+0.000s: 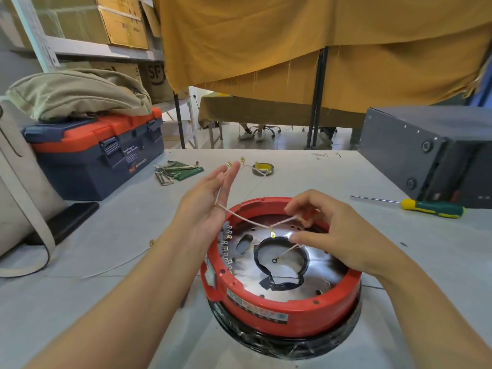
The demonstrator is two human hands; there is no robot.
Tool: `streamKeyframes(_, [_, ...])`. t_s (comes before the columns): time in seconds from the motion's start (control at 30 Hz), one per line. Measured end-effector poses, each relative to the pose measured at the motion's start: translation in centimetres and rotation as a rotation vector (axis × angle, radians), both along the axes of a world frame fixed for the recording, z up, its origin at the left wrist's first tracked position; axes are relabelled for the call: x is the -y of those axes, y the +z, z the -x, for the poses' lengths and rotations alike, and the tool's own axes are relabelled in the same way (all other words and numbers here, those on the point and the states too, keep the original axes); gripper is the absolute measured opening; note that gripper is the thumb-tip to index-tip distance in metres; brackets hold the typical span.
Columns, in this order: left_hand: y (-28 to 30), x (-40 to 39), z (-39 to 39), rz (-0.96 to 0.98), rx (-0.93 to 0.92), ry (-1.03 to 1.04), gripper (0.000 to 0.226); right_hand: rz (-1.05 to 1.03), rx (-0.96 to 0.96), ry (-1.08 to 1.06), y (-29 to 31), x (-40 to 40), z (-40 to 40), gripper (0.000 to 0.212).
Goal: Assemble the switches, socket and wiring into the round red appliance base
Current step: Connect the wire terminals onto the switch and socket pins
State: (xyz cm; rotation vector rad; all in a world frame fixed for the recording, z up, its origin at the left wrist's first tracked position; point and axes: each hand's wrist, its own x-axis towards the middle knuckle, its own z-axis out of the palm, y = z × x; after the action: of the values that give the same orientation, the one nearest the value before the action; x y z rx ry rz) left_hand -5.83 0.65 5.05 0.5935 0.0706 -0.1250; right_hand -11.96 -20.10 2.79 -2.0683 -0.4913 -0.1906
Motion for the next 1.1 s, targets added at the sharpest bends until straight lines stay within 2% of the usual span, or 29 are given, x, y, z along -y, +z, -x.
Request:
streamKeyframes(0.17, [-0.4,0.3,0.1,0.032,-0.031,0.021,0.023,-0.207,0.019,-0.032,-0.1,-0.2,-0.3,0.022])
streamKeyframes(0.43, [-0.6,0.8,0.6,-0.144,0.022,0.019,0.023,-0.542,-0.005,0.031,0.4,-0.4,0.1,0.007])
streamKeyframes(0.57, [-0.7,0.7,1.1,-0.345,0.067,-0.029,0.019,-0.657,-0.026,0.039,0.8,-0.2,0.2,0.009])
streamKeyframes(0.8, [-0.5,1.2,1.8,-0.709,0.209,-0.091,0.014,-0.667,0.001,0.004,0.8,-0.1,0.3,0.009])
streamKeyframes(0.93, [-0.9,0.7,1.8,-1.064,0.269,-0.081,0.014,-0.604,0.041,-0.055,0.7,0.3,0.2,0.007])
streamKeyframes(1.1, [-0.7,0.3,2.0,-1.334,0.345,-0.142,0.016,-0.521,0.047,-0.103,0.5,0.8,0.0,0.012])
